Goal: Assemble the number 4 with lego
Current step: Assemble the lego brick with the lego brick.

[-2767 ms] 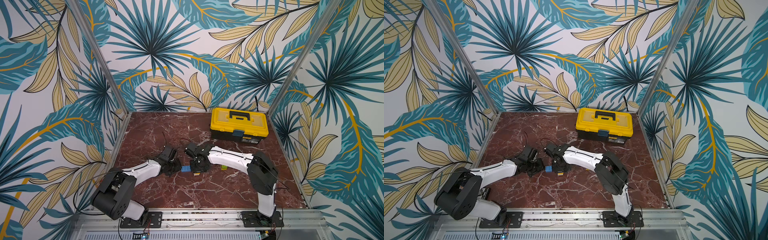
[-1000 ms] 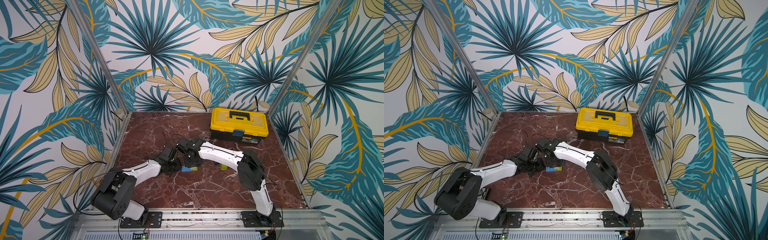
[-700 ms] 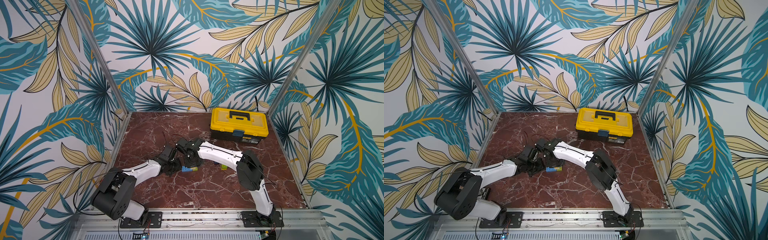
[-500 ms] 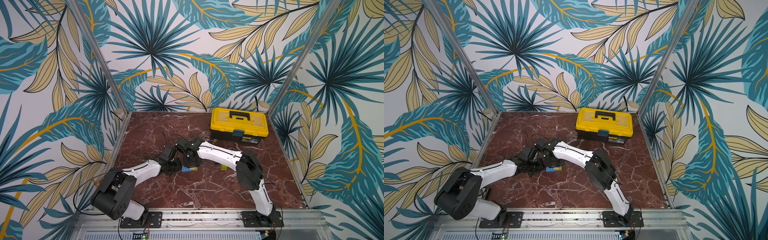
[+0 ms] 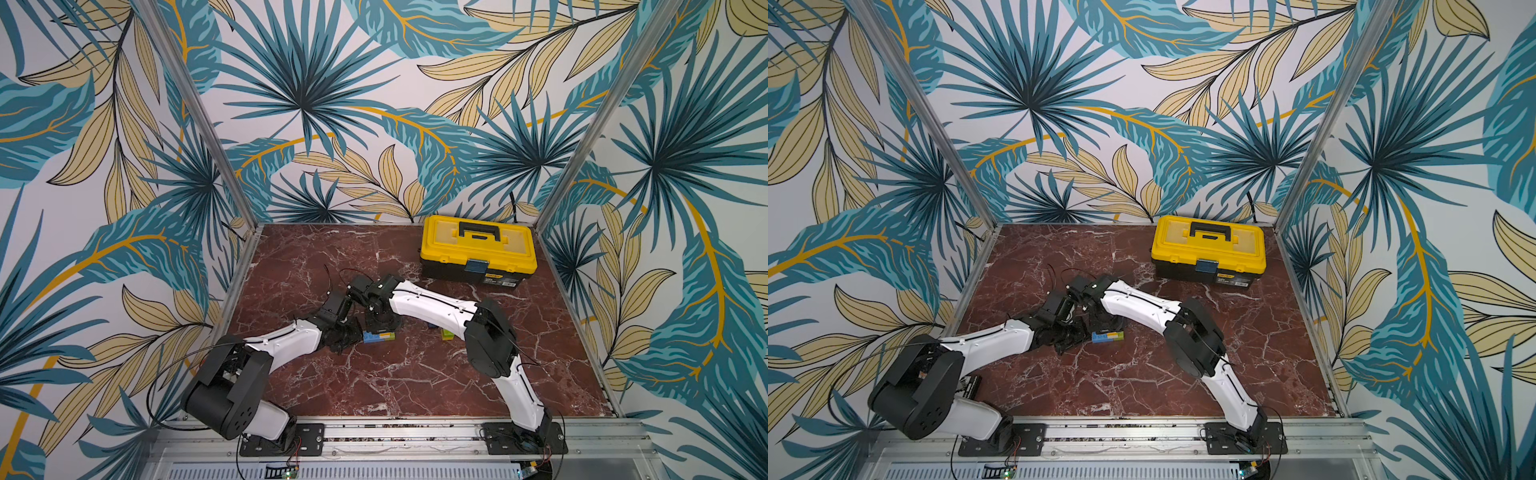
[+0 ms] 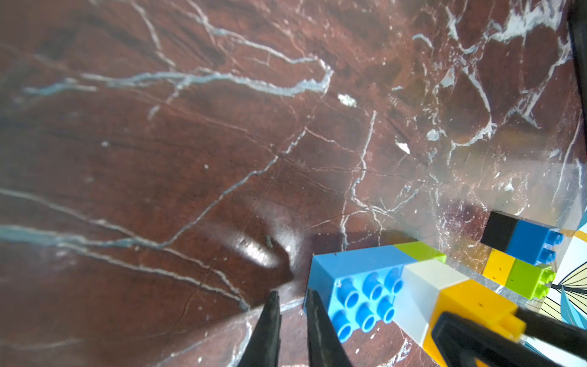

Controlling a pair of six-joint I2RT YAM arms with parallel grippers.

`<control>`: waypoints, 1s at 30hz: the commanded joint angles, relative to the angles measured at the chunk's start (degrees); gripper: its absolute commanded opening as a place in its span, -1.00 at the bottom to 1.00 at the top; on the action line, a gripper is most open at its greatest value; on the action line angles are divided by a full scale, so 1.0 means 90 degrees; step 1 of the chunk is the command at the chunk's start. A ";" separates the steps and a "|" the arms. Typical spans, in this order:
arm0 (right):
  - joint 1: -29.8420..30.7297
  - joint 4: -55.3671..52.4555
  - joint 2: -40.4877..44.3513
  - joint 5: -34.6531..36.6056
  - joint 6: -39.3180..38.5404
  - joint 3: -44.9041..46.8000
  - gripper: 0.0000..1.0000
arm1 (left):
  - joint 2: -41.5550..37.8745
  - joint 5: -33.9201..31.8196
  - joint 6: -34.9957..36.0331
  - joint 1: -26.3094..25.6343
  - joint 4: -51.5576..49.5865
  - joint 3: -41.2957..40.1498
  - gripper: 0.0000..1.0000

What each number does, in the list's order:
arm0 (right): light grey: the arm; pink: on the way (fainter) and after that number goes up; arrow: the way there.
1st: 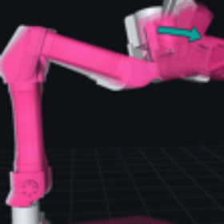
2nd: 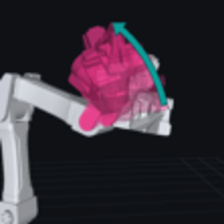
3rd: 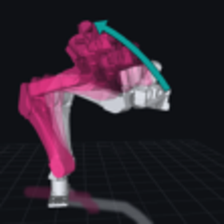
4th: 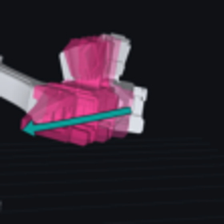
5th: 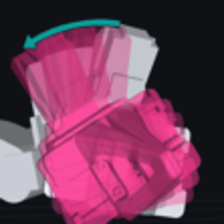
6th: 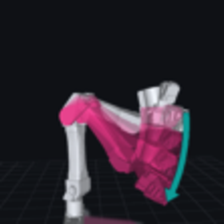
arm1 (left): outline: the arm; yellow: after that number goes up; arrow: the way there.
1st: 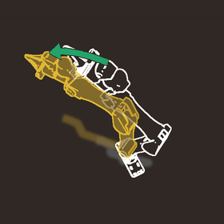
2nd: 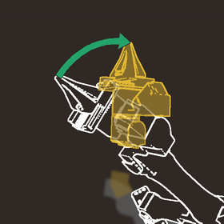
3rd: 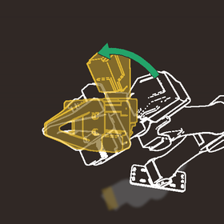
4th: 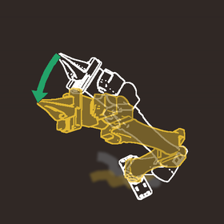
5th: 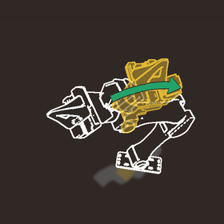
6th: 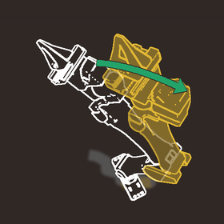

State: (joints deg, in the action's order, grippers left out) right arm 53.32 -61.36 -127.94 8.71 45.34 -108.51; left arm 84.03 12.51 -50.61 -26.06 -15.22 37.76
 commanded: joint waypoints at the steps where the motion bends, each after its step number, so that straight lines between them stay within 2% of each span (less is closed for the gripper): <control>1: 0.0126 -0.0195 -0.1089 -0.0187 0.0216 0.0722 -0.72 | -0.0026 0.0040 -0.0040 -0.0038 0.0358 -0.0024 -0.62; 8: 0.0124 -0.0155 -0.1434 -0.0354 0.0149 0.0804 -0.73 | -0.0018 0.0052 -0.0069 -0.0029 0.0410 -0.0065 -0.63; 13: 0.0106 -0.0171 -0.0656 -0.0055 0.0063 0.0768 -0.67 | 0.0008 0.0067 -0.0081 -0.0027 0.0447 -0.0064 -0.63; 16: 0.0117 -0.0403 -0.0080 0.0199 -0.0020 0.0394 -0.46 | 0.0035 0.0094 -0.0076 -0.0024 0.0446 -0.0050 -0.63; 21: 0.0116 -0.0567 0.0731 0.0619 -0.0110 -0.0061 0.01 | 0.0071 0.0099 -0.0063 -0.0024 0.0447 -0.0045 -0.63; 25: 0.0123 -0.0479 0.1292 0.0628 -0.0211 0.0166 0.14 | 0.0071 0.0163 -0.0105 -0.0028 0.0465 -0.0044 -0.63; 30: 0.0001 -0.0263 0.2119 0.0965 -0.0593 0.1157 0.29 | -0.0006 0.0155 -0.0158 -0.0029 0.0478 -0.0160 -0.63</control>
State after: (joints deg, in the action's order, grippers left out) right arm 54.17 -62.67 -111.42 14.24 42.70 -102.61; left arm 84.03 13.34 -51.51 -26.17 -12.12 37.71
